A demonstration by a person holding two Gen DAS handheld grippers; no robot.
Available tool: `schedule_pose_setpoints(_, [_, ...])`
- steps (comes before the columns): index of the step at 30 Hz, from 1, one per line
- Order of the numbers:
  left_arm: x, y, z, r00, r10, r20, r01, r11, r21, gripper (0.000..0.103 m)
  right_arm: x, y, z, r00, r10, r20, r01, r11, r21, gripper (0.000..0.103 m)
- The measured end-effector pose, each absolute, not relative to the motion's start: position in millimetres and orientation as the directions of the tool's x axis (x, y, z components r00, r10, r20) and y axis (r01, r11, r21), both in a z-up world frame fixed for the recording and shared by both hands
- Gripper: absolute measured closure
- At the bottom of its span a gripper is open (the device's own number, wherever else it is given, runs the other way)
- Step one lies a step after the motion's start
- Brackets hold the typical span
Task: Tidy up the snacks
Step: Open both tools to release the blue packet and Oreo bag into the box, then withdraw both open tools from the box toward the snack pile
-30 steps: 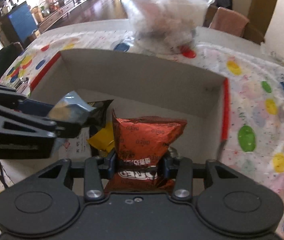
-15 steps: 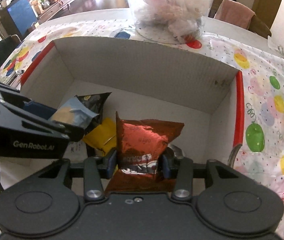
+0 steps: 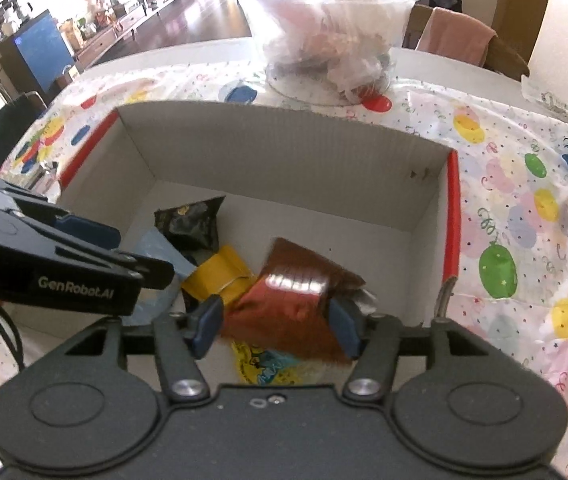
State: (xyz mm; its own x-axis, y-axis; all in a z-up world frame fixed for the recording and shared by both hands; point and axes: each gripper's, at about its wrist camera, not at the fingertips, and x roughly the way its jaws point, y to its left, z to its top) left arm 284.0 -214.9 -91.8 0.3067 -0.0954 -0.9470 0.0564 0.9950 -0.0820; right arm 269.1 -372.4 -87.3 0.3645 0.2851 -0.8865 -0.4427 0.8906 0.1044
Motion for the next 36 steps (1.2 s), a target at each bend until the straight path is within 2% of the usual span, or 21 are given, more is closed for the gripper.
schedule_pose_setpoints(8, [264,-209,-67,0.399,-0.129,-0.908,0.074,0.991,-0.108,0.041,256,-381,-66,0.412,0.314,-0.855,-0.429,0.895,0.122,0.032])
schedule_pose_setpoints(10, [259,-206,-61,0.419,-0.132,-0.899,0.070,0.991,-0.113,0.040,253,-383,-61,0.427,0.321,-0.846,-0.426,0.896,0.125,0.026])
schedule_pose_setpoints(15, [245,-199,-46,0.472,-0.130,-0.872,0.073,0.991,-0.108,0.040,243,-384,-49,0.448,0.347,-0.824,-0.434,0.890,0.139,0.024])
schedule_pose_setpoints(18, [235,-195,-38,0.506,-0.136,-0.852,0.077,0.991,-0.112,0.032,235,-383,-41,0.470,0.362,-0.805,-0.448,0.884,0.136,0.016])
schedule_pose_setpoints(23, [218,-187,-25,0.551,-0.131,-0.824,0.069,0.991,-0.112,0.032,221,-375,-27,0.502,0.389,-0.772,-0.481,0.868,0.125,0.011])
schedule_pose_setpoints(26, [208,-182,-18,0.573,-0.129,-0.809,0.065,0.992,-0.112,0.032,215,-371,-20,0.517,0.405,-0.754,-0.491,0.862,0.126,0.004])
schedule_pose_setpoints(27, [205,-179,-16,0.579,-0.129,-0.805,0.066,0.992,-0.111,0.029,213,-369,-18,0.522,0.407,-0.749,-0.491,0.862,0.126,0.002])
schedule_pose_setpoints(29, [198,-174,-13,0.592,-0.128,-0.796,0.063,0.992,-0.112,0.025,210,-366,-15,0.530,0.418,-0.738,-0.494,0.859,0.132,0.002])
schedule_pose_setpoints(36, [172,-150,-5,0.637,-0.137,-0.759,0.071,0.990,-0.120,0.024,197,-350,-8,0.533,0.454,-0.714,-0.507,0.847,0.161,0.000])
